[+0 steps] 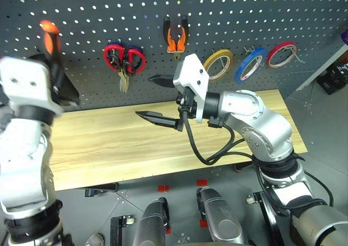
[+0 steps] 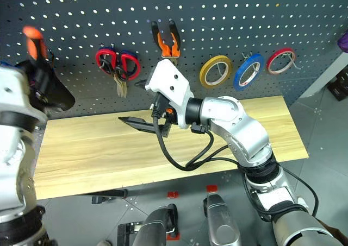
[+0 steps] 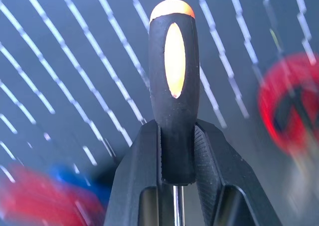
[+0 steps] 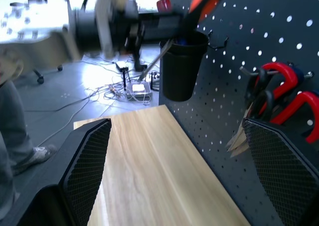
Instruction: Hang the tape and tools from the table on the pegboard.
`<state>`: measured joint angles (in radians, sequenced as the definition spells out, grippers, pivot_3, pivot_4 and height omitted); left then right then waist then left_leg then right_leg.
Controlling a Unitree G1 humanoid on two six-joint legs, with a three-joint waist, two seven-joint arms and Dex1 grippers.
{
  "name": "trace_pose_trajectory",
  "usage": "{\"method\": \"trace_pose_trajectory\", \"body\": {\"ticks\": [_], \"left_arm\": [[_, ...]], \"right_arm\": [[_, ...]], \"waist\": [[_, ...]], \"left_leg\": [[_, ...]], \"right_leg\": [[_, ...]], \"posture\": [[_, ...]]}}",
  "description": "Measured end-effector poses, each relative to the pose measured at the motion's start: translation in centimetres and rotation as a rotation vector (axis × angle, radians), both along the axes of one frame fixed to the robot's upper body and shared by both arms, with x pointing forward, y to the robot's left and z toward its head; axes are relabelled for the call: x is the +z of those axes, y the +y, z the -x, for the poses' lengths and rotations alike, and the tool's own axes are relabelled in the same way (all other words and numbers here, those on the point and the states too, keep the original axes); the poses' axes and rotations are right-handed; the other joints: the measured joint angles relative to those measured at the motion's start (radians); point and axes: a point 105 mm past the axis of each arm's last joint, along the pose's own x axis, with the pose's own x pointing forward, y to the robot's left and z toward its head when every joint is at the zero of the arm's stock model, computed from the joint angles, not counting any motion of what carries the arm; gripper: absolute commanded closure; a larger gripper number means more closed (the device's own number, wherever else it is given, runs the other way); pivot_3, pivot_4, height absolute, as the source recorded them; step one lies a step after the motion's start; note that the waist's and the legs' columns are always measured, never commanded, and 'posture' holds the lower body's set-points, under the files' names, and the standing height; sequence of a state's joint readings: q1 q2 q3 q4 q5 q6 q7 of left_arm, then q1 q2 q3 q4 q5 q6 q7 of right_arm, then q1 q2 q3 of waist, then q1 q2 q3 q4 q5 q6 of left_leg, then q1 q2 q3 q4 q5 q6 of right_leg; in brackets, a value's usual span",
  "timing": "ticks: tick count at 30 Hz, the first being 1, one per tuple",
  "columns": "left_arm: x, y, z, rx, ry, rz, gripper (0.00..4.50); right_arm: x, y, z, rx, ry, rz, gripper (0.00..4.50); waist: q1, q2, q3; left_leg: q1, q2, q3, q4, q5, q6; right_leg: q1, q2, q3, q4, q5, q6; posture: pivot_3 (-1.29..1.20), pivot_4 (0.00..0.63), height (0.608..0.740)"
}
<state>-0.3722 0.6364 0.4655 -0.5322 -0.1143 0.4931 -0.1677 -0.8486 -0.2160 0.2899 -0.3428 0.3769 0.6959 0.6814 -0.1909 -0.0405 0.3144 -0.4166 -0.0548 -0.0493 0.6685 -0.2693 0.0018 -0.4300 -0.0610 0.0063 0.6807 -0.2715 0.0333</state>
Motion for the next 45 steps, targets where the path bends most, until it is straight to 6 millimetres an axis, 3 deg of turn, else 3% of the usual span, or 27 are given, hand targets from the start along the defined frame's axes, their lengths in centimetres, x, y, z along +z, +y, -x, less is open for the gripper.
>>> {"method": "trace_pose_trajectory", "body": {"ticks": [4, 6, 13, 18, 22, 26, 33, 40, 45], "left_arm": [[4.4, 1.5, -0.8, 0.024, -0.139, 0.047, 3.97], [5.1, 2.1, -1.3, 0.022, -0.172, 0.062, 3.97], [2.8, 3.5, -3.8, 0.032, -0.154, 0.112, 3.97], [0.6, 3.7, -3.4, 0.072, -0.142, 0.137, 3.97], [0.9, 4.3, -2.1, 0.121, -0.192, 0.151, 3.97], [1.5, 4.6, -0.9, 0.157, -0.248, 0.161, 2.75], [1.0, 4.7, -0.9, 0.162, -0.248, 0.188, 0.71], [1.2, 3.3, -1.1, 0.123, -0.222, 0.185, 0.71], [1.5, -1.7, -1.2, -0.073, -0.148, 0.144, 0.71]], "right_arm": [[0.8, 0.6, -0.4, 0.004, -0.014, -0.034, 0.00], [1.0, 0.8, -0.4, 0.010, -0.020, -0.046, 0.00], [1.3, 1.3, -0.6, 0.018, -0.042, -0.055, 0.00], [1.7, 1.5, -0.7, 0.017, -0.057, -0.054, 0.00], [1.6, 1.5, -0.7, 0.024, -0.056, -0.050, 0.00], [1.4, 1.5, -0.9, 0.026, -0.050, -0.045, 0.00], [1.4, 1.7, -0.9, 0.038, -0.047, -0.045, 0.00], [1.1, 1.4, -1.1, 0.026, -0.038, -0.043, 0.00], [0.9, -0.2, -1.1, -0.002, -0.010, -0.096, 0.00]], "waist": [[-0.003, -0.002, -0.002], [-0.005, -0.001, -0.007], [-0.009, -0.003, -0.012], [-0.017, -0.003, -0.013], [-0.015, -0.004, -0.018], [-0.014, -0.004, -0.028], [-0.012, -0.004, -0.041], [-0.016, -0.006, -0.046], [-0.013, -0.006, -0.058]], "left_leg": [[-0.001, 0.000, 0.000, 0.001, 0.001, -0.002], [0.000, 0.000, 0.000, 0.001, 0.001, -0.002], [-0.009, -0.001, 0.000, 0.007, 0.001, -0.002], [-0.011, -0.001, 0.000, 0.010, 0.001, -0.002], [-0.011, -0.001, 0.000, 0.012, 0.001, -0.002], [-0.011, -0.001, 0.000, 0.012, 0.001, -0.002], [-0.011, -0.001, 0.000, 0.012, 0.001, -0.002], [-0.011, -0.002, 0.000, 0.012, 0.001, -0.002], [-0.011, -0.002, 0.000, 0.012, 0.001, -0.002]], "right_leg": [[-0.001, 0.000, 0.000, 0.000, 0.000, 0.000], [-0.001, 0.000, 0.000, 0.001, 0.000, 0.000], [-0.011, 0.000, -0.001, 0.003, 0.003, -0.003], [-0.012, 0.000, 0.000, 0.003, 0.005, -0.004], [-0.012, 0.000, 0.000, 0.008, 0.005, -0.004], [-0.013, 0.000, 0.000, 0.009, 0.005, -0.004], [-0.013, 0.000, 0.000, 0.010, 0.005, -0.004], [-0.013, 0.000, 0.000, 0.011, 0.005, -0.004], [-0.013, 0.000, 0.001, 0.012, 0.005, -0.004]], "posture": [[-0.27, 0.219, 0.740], [-0.27, 0.216, 0.740], [-0.29, 0.210, 0.740], [-0.28, 0.206, 0.740], [-0.26, 0.204, 0.740], [-0.26, 0.200, 0.740], [-0.26, 0.197, 0.740], [-0.25, 0.186, 0.740], [-0.23, 0.180, 0.740]]}}
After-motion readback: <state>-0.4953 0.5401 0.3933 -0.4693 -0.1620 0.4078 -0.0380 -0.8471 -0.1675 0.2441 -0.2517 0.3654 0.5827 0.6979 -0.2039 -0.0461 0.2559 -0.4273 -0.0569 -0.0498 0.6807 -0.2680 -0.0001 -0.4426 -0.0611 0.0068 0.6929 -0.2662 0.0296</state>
